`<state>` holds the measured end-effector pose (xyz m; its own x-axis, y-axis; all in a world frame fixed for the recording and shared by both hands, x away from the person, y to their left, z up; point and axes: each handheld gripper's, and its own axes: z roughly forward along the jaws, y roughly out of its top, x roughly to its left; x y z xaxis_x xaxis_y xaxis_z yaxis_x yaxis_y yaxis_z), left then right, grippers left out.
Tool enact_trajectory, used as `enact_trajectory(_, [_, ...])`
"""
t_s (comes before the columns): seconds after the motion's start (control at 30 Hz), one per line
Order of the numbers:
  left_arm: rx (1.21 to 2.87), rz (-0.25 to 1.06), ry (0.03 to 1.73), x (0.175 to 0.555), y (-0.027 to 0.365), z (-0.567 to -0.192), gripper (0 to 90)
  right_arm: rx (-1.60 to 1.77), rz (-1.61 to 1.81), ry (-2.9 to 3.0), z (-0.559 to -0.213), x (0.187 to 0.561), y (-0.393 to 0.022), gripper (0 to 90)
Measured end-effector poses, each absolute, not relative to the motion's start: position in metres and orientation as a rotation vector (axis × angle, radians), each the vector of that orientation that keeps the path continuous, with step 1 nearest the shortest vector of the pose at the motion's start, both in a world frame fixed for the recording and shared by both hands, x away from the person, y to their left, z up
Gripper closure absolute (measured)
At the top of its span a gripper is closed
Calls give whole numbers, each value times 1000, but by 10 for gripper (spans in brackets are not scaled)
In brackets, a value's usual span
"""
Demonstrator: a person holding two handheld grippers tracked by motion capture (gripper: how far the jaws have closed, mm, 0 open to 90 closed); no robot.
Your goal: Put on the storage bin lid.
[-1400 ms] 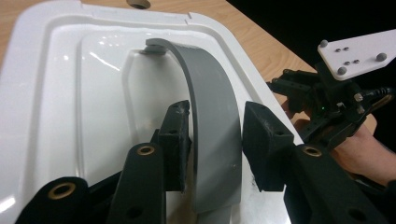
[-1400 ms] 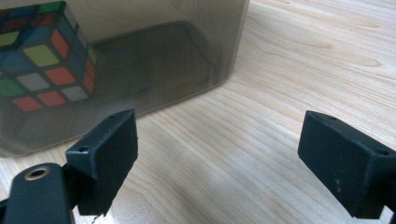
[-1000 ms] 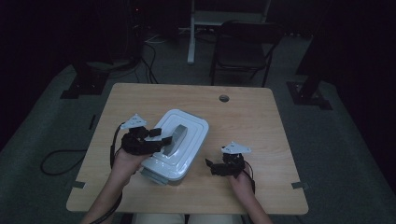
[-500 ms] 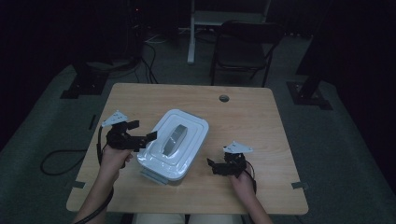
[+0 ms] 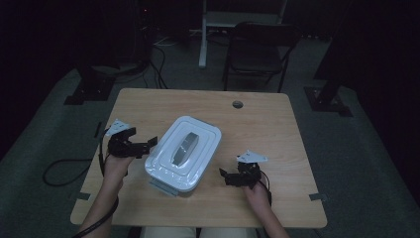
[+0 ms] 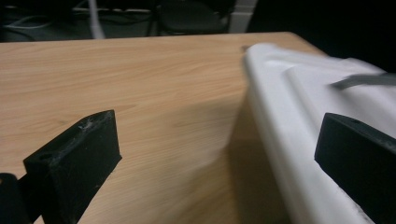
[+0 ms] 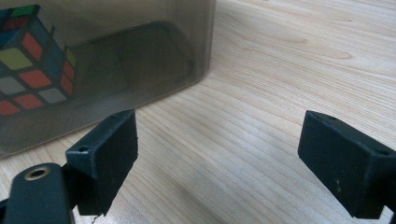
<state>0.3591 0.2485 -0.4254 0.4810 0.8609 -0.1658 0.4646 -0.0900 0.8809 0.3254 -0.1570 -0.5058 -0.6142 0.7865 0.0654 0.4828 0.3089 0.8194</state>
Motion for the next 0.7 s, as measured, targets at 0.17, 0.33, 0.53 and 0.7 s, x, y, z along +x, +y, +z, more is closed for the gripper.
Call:
enact_trajectory(0.17, [1722, 523, 1155, 365, 253, -438, 9, 1138, 1215, 2233, -506, 325, -157, 120])
enact_trajectory(0.33, [1694, 572, 1182, 371, 261, -455, 9, 1138, 1217, 2231, -506, 325, -157, 120])
enact_trajectory(0.53, [1737, 557, 1233, 378, 262, -479, 9, 1141, 1217, 2232, -506, 325, -157, 120])
enact_trajectory(0.7, [1781, 536, 1253, 383, 258, -493, 9, 1145, 1224, 2231, -507, 325, -154, 120])
